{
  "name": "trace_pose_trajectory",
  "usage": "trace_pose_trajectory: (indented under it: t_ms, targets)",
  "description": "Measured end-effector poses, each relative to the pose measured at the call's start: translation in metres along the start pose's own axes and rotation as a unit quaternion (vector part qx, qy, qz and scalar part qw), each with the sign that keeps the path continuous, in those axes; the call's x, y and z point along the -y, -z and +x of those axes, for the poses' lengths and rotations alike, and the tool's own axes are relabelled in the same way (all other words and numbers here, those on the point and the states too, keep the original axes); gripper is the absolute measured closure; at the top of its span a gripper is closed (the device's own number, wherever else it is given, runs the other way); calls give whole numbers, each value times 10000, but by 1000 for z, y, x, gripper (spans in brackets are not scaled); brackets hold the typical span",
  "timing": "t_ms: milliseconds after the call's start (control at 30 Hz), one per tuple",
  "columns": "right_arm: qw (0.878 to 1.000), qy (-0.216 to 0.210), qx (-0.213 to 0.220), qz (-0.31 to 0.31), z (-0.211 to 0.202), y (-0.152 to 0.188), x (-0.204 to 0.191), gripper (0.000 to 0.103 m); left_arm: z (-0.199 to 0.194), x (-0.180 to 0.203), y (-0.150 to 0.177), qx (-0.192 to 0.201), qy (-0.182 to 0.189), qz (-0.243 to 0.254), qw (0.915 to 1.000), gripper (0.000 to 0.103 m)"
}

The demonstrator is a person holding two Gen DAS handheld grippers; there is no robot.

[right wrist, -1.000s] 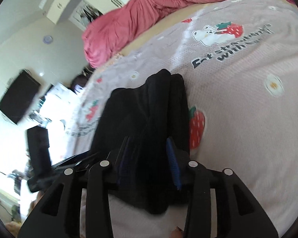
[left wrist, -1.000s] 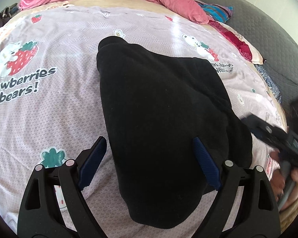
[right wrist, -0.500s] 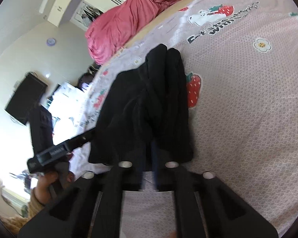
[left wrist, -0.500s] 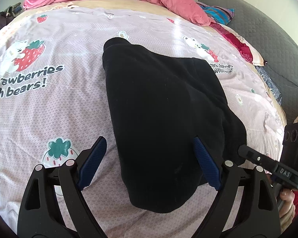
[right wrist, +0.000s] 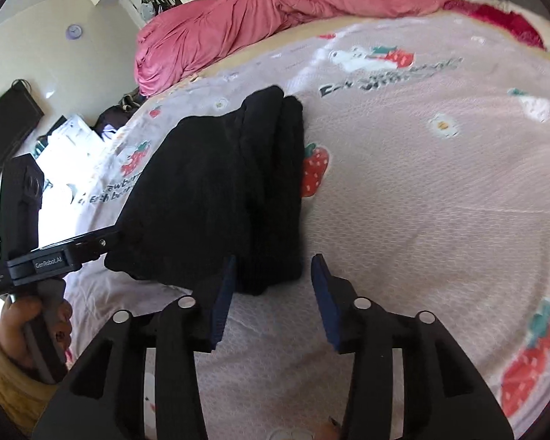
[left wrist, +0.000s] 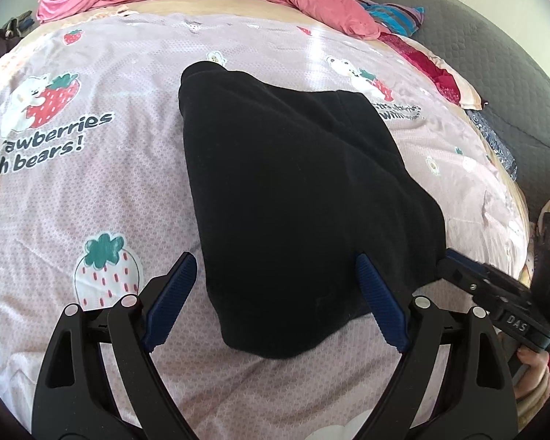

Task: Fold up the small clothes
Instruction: 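Lay the folded edge down with both tools and open them, then pull both open tools back from the folded shirt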

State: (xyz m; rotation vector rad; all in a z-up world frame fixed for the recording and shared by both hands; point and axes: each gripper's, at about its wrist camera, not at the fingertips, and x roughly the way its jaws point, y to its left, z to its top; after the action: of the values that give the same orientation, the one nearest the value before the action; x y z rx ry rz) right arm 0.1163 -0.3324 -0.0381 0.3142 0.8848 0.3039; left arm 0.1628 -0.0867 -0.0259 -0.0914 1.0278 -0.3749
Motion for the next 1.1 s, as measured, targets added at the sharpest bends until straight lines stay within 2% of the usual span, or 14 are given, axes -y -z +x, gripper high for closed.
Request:
trace_pose_trajectory:
  t_ms: [33, 100, 133, 167, 233, 300, 533, 800, 1100]
  targets:
    - [9999, 110, 85, -62, -6, 2, -3, 57, -1, 1, 2, 5, 8, 6, 10000, 22]
    - [9991, 286, 276, -146, -17, 4, -7, 34, -5, 2, 4, 33, 15, 22, 10000, 22]
    - [9979, 440, 436, -213, -26, 6, -12, 29, -7, 3, 5, 50, 14, 35, 10000, 21]
    - [9968, 536, 545, -249, -32, 7, -14, 20, -9, 3, 7, 71, 1, 45, 10000, 18]
    - [9943, 661, 779, -313, -45, 9, -20, 14, -16, 5, 10, 163, -48, 53, 9998, 9]
    - [9921, 714, 977, -345, -58, 12, -26, 7, -22, 5, 14, 240, -53, 58, 9997, 9]
    - [9807, 1017, 1556, -601, -87, 28, -48, 5, -51, 5, 31, 597, -92, 145, 9981, 9]
    - [9723, 1001, 1992, -708, -108, 46, -62, 5, -82, -1, 49, 1017, -181, 142, 9946, 9]
    - [9720, 1096, 1888, -868, -104, 68, -77, 4, -96, -5, 79, 1193, -183, 130, 9926, 9]
